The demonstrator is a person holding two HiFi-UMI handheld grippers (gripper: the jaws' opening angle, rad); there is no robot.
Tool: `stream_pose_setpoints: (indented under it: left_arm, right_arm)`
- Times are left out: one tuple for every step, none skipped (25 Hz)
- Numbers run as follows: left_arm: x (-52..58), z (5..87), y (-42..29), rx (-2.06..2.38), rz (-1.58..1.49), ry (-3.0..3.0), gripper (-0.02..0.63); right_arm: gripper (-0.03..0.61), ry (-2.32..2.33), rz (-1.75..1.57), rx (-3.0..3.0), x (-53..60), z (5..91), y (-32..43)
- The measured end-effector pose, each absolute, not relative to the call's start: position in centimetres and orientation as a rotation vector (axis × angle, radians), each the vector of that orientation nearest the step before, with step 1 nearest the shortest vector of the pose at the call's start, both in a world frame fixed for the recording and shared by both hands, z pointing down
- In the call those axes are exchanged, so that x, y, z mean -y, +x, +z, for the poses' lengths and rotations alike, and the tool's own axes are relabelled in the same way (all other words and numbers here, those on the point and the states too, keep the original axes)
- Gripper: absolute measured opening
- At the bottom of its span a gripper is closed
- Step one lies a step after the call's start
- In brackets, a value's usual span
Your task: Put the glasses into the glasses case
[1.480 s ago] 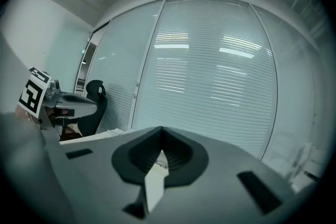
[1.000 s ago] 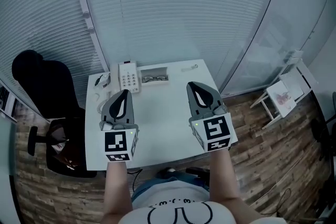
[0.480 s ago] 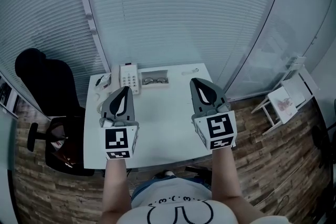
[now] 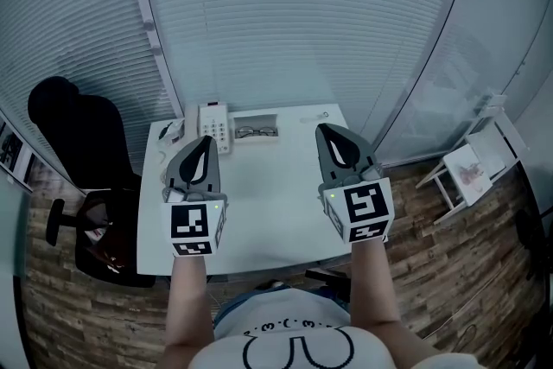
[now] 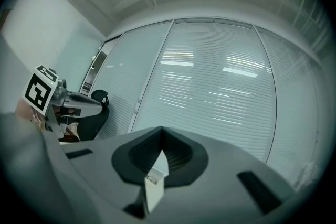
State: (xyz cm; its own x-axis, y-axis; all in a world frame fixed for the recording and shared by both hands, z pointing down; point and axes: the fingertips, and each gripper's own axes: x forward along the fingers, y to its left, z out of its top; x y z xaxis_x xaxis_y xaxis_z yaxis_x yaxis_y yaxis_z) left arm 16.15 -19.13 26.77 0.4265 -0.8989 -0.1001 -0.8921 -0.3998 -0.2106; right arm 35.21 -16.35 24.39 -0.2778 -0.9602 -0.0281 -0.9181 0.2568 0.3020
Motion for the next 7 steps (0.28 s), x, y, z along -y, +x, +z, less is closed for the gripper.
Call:
stream_pose_setpoints:
  left_arm:
    - [19.14,26.9,16.24,-1.566,-0.046,-2.452,0.017]
    - [19.19,27.0,16.31,-1.565,-0.048,-2.454,0.017]
    - [19.25,27.04,16.38,-1.565,-0.049,-2.455,0.017]
    - [19.31,27.05,16.44,-1.565,-0.049,-2.456,0.017]
    - [19.36,27.05,16.49,-1.565,-0.05,-2.457,0.017]
    - [19.4,27.04,16.54,-1.565,-0.051,-2.457,0.017]
    - [19.44,27.02,16.59,-1.564,-0.052,-2.457,0.017]
  right_arm:
    - [0.009,1.78,-0.391,2.357,16.36,24.42,35.24]
    - [0.009,1.778,-0.392,2.356,16.38,24.46,35.26]
    - [0.009,1.776,-0.392,2.355,16.4,24.5,35.28]
    - [0.009,1.773,-0.392,2.354,16.41,24.54,35.3]
    - [0.009,1.771,-0.392,2.354,16.41,24.59,35.31]
    - [0.009,1.768,-0.392,2.353,16.41,24.63,35.33]
    - [0.009,1.765,-0.393,2.352,16.39,24.68,35.34]
